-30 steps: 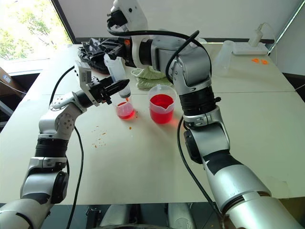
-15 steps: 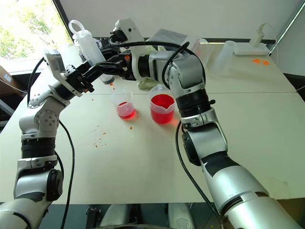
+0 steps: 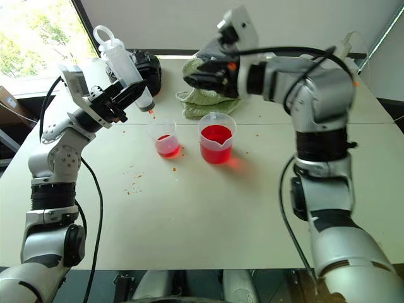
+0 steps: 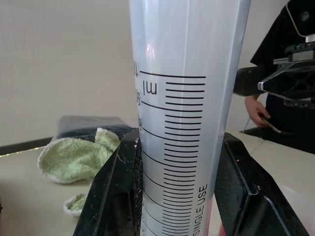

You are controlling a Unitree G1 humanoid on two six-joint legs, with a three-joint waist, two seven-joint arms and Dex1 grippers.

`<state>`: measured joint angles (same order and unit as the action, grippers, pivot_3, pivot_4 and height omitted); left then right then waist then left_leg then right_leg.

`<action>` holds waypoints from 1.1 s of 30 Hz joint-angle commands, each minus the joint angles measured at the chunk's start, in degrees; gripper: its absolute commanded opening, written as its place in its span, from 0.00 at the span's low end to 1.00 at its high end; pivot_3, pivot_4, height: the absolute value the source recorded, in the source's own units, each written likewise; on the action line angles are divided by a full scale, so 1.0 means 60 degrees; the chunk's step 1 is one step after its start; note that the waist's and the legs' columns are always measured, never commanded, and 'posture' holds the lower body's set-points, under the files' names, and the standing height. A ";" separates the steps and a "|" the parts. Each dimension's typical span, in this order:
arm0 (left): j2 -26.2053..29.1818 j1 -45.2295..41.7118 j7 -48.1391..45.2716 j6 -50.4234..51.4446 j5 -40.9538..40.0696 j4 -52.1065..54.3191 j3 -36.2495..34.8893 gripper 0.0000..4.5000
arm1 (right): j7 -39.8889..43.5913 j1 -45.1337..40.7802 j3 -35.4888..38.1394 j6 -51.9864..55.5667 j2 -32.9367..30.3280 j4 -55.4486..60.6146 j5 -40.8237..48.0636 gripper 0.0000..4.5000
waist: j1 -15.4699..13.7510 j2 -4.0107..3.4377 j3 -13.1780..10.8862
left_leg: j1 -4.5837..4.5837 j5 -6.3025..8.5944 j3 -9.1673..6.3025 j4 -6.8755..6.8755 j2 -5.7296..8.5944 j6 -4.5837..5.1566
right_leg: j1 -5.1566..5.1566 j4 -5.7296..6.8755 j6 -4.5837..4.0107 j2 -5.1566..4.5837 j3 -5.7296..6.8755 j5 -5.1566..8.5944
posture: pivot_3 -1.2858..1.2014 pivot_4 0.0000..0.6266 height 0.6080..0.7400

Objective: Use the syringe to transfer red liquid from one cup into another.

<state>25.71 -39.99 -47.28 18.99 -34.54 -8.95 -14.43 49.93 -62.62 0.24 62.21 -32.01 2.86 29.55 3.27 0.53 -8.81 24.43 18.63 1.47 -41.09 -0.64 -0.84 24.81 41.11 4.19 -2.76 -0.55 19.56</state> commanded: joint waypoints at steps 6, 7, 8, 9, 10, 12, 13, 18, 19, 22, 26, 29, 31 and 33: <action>0.0130 -0.0256 0.0156 0.0745 -0.0081 -0.0005 0.0127 0.31 | 0.1299 0.1987 -0.0361 -0.0009 -0.1696 0.2912 0.1141 0.59 | -0.0079 0.0000 0.0000 | -0.0006 -0.0002 0.0007 -0.0007 -0.0007 -0.0004 | -0.0001 -0.0004 0.0000 0.0006 -0.0007 0.0000 | 0.52 0.24 0.78; 0.0103 -0.0351 0.0236 0.0925 -0.0200 -0.0044 0.0066 0.31 | 0.1192 0.2039 -0.0318 0.0015 -0.1679 0.2904 0.1152 0.59 | -0.0104 0.0000 0.0000 | -0.0007 -0.0003 0.0007 -0.0012 -0.0008 -0.0005 | -0.0003 -0.0002 0.0000 0.0007 -0.0008 0.0000 | 0.52 0.24 0.78; 0.0096 -0.0451 0.0343 0.1215 -0.0335 -0.0077 0.0024 0.31 | 0.1105 0.2093 -0.0290 0.0033 -0.1681 0.2903 0.1144 0.59 | -0.0123 0.0001 0.0000 | -0.0007 -0.0004 0.0007 -0.0014 -0.0008 -0.0007 | -0.0003 -0.0002 0.0000 0.0007 -0.0008 0.0000 | 0.52 0.24 0.78; 0.0092 -0.0524 0.0415 0.1414 -0.0426 -0.0093 0.0000 0.31 | 0.1041 0.2157 -0.0276 0.0025 -0.1696 0.2916 0.1141 0.59 | -0.0140 0.0001 -0.0001 | -0.0007 -0.0004 0.0007 -0.0017 -0.0008 -0.0007 | -0.0003 -0.0002 0.0000 0.0007 -0.0008 0.0000 | 0.52 0.24 0.78; 0.0086 -0.0633 0.0542 0.1781 -0.0624 -0.0137 -0.0073 0.31 | 0.0977 0.2248 -0.0278 0.0012 -0.1730 0.2944 0.1134 0.59 | -0.0147 0.0002 -0.0001 | -0.0006 -0.0004 0.0006 -0.0020 -0.0008 -0.0007 | -0.0003 -0.0002 0.0000 0.0006 -0.0008 0.0000 | 0.52 0.24 0.78; 0.0190 -0.0783 0.0838 0.2430 -0.0751 -0.0231 -0.0100 0.31 | 0.0900 0.2392 -0.0308 -0.0055 -0.1830 0.3017 0.1103 0.59 | -0.0200 0.0004 -0.0002 | -0.0004 -0.0002 0.0004 -0.0020 -0.0007 -0.0003 | -0.0007 -0.0002 0.0000 0.0005 -0.0008 0.0000 | 0.52 0.24 0.78; 0.0238 -0.0847 0.0907 0.2571 -0.0758 -0.0302 -0.0120 0.31 | 0.0862 0.2429 -0.0326 -0.0095 -0.1871 0.3036 0.1074 0.59 | -0.0215 0.0005 -0.0002 | -0.0004 -0.0001 0.0003 -0.0021 -0.0006 -0.0002 | -0.0009 -0.0003 0.0000 0.0004 -0.0007 0.0000 | 0.52 0.24 0.78; 0.0651 -0.1285 0.1416 0.3858 -0.1125 -0.0698 -0.0548 0.31 | 0.0683 0.2556 -0.0317 -0.0393 -0.2240 0.2940 0.0811 0.59 | -0.0197 0.0005 -0.0003 | -0.0004 0.0000 0.0002 -0.0020 -0.0004 -0.0001 | -0.0008 -0.0005 0.0000 0.0003 -0.0007 0.0000 | 0.52 0.24 0.78; 0.0697 -0.1493 0.1656 0.4141 -0.1321 -0.0931 -0.0823 0.31 | 0.0574 0.2561 -0.0269 -0.0391 -0.2206 0.2887 0.0821 0.59 | -0.0189 0.0005 -0.0003 | -0.0004 0.0000 0.0002 -0.0019 -0.0006 -0.0001 | -0.0008 -0.0005 0.0000 0.0004 -0.0007 0.0000 | 0.52 0.24 0.78; 0.0917 -0.2049 0.2350 0.5390 -0.1983 -0.1730 -0.1631 0.31 | 0.0420 0.2751 -0.0265 -0.0424 -0.2156 0.3014 0.0884 0.59 | -0.0170 0.0007 -0.0004 | -0.0004 0.0000 0.0002 -0.0019 -0.0006 -0.0001 | -0.0008 -0.0006 0.0000 0.0005 -0.0006 0.0000 | 0.52 0.24 0.78; 0.1182 -0.2685 0.3489 0.6854 -0.2689 -0.2805 -0.2673 0.31 | 0.0204 0.2986 -0.0281 -0.0425 -0.2125 0.3155 0.0908 0.59 | -0.0153 0.0007 -0.0004 | -0.0005 0.0000 0.0002 -0.0017 -0.0006 -0.0001 | -0.0007 -0.0002 0.0000 0.0004 -0.0006 0.0000 | 0.52 0.24 0.78; 0.1611 -0.2835 0.3769 0.7824 -0.2739 -0.3275 -0.2815 0.31 | 0.0026 0.3138 -0.0233 -0.0347 -0.2092 0.3293 0.0986 0.59 | -0.0144 0.0007 -0.0004 | -0.0005 -0.0001 0.0001 -0.0019 -0.0006 -0.0001 | -0.0006 0.0000 0.0000 0.0005 -0.0005 0.0000 | 0.52 0.24 0.78; 0.1837 -0.2762 0.3785 0.8338 -0.2652 -0.3434 -0.2747 0.31 | -0.0092 0.3222 -0.0179 -0.0269 -0.2061 0.3363 0.1065 0.59 | -0.0141 0.0007 -0.0004 | -0.0005 -0.0001 0.0001 -0.0018 -0.0005 -0.0002 | -0.0005 0.0000 0.0000 0.0005 -0.0004 0.0000 | 0.52 0.24 0.78; 0.2038 -0.2672 0.3617 0.8600 -0.2470 -0.3533 -0.2527 0.31 | -0.0177 0.3300 -0.0149 -0.0247 -0.2063 0.3423 0.1112 0.59 | -0.0158 0.0007 -0.0004 | -0.0004 -0.0001 0.0001 -0.0019 -0.0004 -0.0002 | -0.0005 0.0001 0.0000 0.0004 -0.0004 0.0000 | 0.52 0.24 0.78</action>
<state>36.24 -55.42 -24.66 69.30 -49.21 -30.83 -29.99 49.39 -42.68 -2.84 60.95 -44.22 21.31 35.23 2.32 0.58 -8.83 24.40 18.62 1.48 -41.21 -0.67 -0.86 24.78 41.12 4.19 -2.73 -0.58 19.56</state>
